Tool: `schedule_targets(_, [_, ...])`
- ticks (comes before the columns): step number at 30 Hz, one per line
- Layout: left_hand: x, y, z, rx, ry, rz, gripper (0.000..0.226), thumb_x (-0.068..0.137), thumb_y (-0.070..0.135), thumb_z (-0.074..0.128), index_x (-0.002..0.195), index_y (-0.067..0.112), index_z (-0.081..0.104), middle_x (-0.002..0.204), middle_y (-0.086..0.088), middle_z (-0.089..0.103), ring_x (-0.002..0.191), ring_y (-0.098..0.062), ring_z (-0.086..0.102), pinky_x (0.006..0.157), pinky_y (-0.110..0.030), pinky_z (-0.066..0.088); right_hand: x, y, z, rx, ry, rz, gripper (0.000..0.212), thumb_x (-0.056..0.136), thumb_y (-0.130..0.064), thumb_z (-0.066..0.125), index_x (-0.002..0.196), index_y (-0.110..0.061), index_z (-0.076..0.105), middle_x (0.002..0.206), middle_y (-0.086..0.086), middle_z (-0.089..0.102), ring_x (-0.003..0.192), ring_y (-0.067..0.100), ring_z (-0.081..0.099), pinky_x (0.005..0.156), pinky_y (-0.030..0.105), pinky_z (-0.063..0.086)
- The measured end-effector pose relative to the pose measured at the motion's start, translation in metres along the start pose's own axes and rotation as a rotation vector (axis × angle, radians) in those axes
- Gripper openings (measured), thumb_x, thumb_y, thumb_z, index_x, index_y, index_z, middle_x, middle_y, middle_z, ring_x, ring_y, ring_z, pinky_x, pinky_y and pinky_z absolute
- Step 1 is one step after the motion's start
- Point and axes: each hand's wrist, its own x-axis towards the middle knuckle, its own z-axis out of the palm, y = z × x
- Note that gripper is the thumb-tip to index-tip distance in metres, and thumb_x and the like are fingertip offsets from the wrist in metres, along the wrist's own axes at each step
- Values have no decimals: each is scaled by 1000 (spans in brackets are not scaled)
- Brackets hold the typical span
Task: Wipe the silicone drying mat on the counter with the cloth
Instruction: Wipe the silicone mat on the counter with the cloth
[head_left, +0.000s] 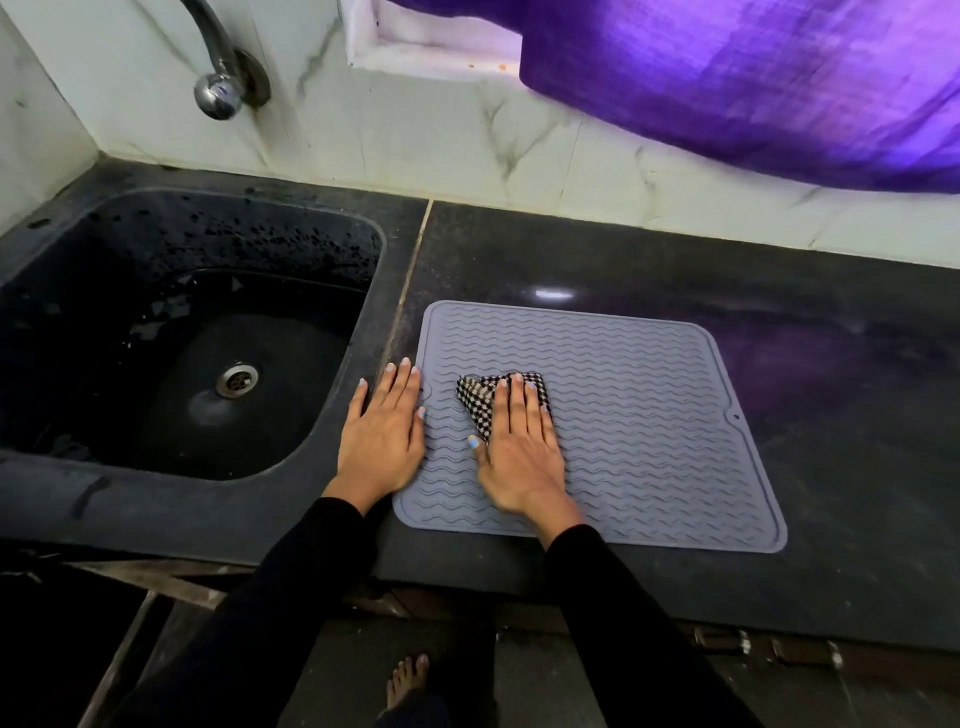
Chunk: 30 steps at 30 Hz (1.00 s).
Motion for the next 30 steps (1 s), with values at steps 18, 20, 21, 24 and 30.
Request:
schedule_targets(18, [5, -5, -5, -35, -2, 34, 76, 83, 49, -2, 147, 15, 20, 155, 1, 19, 143, -10, 11, 114, -32, -5, -36, 37, -11, 214, 196, 70, 62, 98, -31, 30, 148, -13, -2, 157, 4, -7, 145, 21, -3, 117, 34, -3])
schedule_targets(20, [6, -6, -3, -37, 5, 33, 74, 84, 48, 0, 147, 15, 21, 155, 1, 20, 143, -10, 12, 114, -33, -4, -33, 35, 5, 52, 233, 52, 63, 98, -36, 26, 148, -9, -2, 157, 9, -7, 145, 22, -6, 117, 35, -6])
schedule_targets(21, [5, -6, -3, -36, 12, 33, 73, 85, 48, 1, 147, 15, 22, 155, 1, 20, 143, -10, 12, 114, -33, -4, -33, 34, 7, 39, 234, 70, 64, 97, -37, 25, 148, -9, -2, 157, 9, -7, 145, 21, -7, 118, 36, -6])
schedule_targets(24, [6, -6, -2, -42, 16, 36, 72, 85, 47, 2, 147, 15, 21, 155, 1, 19, 142, -7, 10, 115, -33, -3, -27, 38, 6, 27, 197, 51, 64, 97, -38, 24, 148, -11, -4, 157, 8, -9, 145, 19, -10, 118, 34, -7])
schedule_targets(30, [6, -7, -3, -47, 20, 38, 72, 85, 48, 2, 147, 17, 22, 154, 2, 21, 141, -6, 11, 115, -33, -2, -27, 50, -14, 360, 122, 15, 51, 101, -33, 24, 148, -24, 8, 154, -12, -1, 136, -1, -4, 112, 26, -5])
